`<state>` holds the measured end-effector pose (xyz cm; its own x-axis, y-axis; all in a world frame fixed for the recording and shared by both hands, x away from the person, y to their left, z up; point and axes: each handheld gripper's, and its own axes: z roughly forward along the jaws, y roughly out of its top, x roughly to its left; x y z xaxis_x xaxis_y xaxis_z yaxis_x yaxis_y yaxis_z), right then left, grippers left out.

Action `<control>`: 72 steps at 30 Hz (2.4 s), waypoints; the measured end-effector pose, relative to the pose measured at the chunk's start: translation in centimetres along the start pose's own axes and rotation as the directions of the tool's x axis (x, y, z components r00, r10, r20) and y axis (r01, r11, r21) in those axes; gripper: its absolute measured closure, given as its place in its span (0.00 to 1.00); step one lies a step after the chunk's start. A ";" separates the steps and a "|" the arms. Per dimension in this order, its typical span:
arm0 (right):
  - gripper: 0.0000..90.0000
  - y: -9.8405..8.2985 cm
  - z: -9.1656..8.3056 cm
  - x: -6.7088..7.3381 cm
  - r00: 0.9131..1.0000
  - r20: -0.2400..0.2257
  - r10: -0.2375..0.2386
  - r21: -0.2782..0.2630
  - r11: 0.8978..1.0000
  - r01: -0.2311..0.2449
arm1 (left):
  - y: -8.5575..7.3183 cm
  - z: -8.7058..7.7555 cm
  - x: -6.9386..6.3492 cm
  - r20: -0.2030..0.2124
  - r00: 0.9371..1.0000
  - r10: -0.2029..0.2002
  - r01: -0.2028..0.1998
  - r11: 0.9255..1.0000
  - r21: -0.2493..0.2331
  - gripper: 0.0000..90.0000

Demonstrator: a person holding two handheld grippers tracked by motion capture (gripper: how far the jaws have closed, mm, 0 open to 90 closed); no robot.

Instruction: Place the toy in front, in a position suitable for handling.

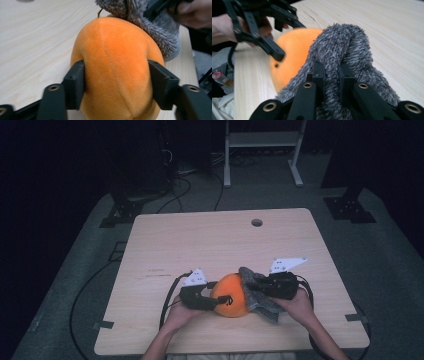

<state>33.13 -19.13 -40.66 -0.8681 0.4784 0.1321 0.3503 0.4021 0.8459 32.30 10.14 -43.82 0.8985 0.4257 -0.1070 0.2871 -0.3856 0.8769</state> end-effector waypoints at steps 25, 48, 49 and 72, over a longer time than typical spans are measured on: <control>0.88 -1.7 -0.3 -0.9 0.998 0.035 0.050 0.003 0.999 -0.050 | 0.4 -0.4 0.3 0.006 0.998 -0.069 0.069 0.998 -0.011 0.19; 0.87 1.4 0.4 2.7 0.996 -0.007 -0.094 0.001 0.996 0.094 | 0.6 -0.1 -1.2 -0.081 0.996 0.043 -0.045 0.999 -0.022 0.47; 0.87 1.6 0.5 2.9 0.994 -0.006 -0.110 0.003 0.994 0.110 | 0.7 -0.1 -1.2 -0.085 0.995 0.055 -0.057 0.998 -0.016 0.47; 0.88 0.7 0.4 0.9 0.999 0.008 -0.052 0.040 0.998 0.052 | 0.5 0.1 0.3 0.002 0.989 -0.150 0.150 0.988 -0.041 0.21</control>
<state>32.74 -18.14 -40.20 -0.8823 0.4632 0.0834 0.3185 0.4572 0.8304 32.74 9.99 -43.41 0.8461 0.4768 -0.2381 0.4045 -0.2836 0.8695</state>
